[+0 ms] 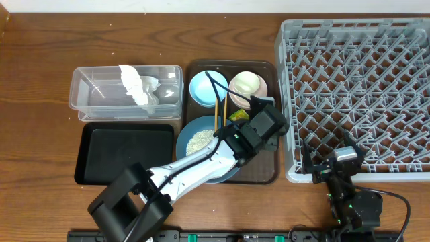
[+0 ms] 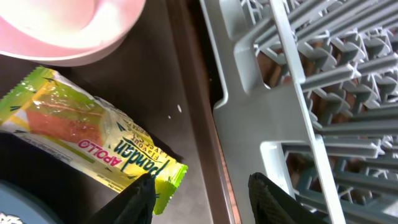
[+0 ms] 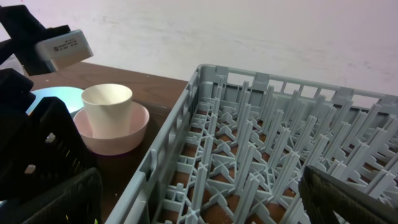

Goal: Sort waste into correct bins and load items into the dishwasher rack
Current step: 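Grasp the snack wrapper with the left gripper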

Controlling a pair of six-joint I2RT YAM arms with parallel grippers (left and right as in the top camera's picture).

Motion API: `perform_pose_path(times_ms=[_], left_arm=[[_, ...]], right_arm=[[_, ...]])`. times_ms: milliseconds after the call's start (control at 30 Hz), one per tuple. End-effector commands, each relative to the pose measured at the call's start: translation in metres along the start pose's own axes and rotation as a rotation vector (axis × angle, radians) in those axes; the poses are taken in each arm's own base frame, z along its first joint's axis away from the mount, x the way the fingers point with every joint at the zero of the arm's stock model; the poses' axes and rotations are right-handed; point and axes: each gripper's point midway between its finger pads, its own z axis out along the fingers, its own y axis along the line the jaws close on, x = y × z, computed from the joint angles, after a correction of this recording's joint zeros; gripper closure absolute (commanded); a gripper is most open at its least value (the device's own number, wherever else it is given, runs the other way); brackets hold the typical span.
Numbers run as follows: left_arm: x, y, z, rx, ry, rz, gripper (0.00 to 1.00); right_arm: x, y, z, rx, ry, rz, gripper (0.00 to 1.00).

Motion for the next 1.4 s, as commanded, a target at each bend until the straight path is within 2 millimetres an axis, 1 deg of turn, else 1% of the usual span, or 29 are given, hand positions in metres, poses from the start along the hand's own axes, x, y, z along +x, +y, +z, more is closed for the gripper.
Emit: perform_pose_path(times_ms=[0,100,167,367,633,767,900,1000,1133,1267,1367], left_arm=[[-0.011,0.004,0.000,-0.047,-0.066,-0.027,0.48],[-0.015,0.003,0.003,-0.057,-0.097,-0.020,0.48],[-0.014,0.004,0.007,-0.060,-0.097,-0.009,0.49],[0.000,0.017,0.028,-0.112,-0.067,-0.001,0.48],[0.013,0.025,0.056,-0.131,-0.045,0.005,0.48],[0.020,0.031,0.064,-0.148,-0.027,0.009,0.48],[0.025,0.033,0.068,-0.154,-0.016,0.012,0.49],[0.029,0.029,0.069,-0.145,-0.008,0.019,0.54],[0.034,0.021,0.068,-0.132,-0.004,0.035,0.58],[0.040,0.013,0.067,-0.118,-0.001,0.052,0.67],[0.042,0.010,0.067,-0.115,0.001,0.057,0.75]], right_arm=[[0.001,0.002,0.000,-0.006,0.003,0.011,0.01],[0.001,0.002,0.000,-0.006,0.003,0.011,0.01],[0.001,0.002,0.000,-0.006,0.003,0.011,0.01],[0.001,0.002,0.000,-0.006,0.003,0.011,0.01],[0.001,0.002,0.000,-0.006,0.003,0.011,0.01],[0.001,0.002,0.000,-0.006,0.003,0.011,0.01],[0.001,0.002,0.000,-0.006,0.003,0.011,0.01],[0.001,0.002,0.000,-0.006,0.003,0.011,0.01],[0.001,0.002,0.000,-0.006,0.003,0.011,0.01],[0.001,0.002,0.000,-0.006,0.003,0.011,0.01],[0.001,0.002,0.000,-0.006,0.003,0.011,0.01]])
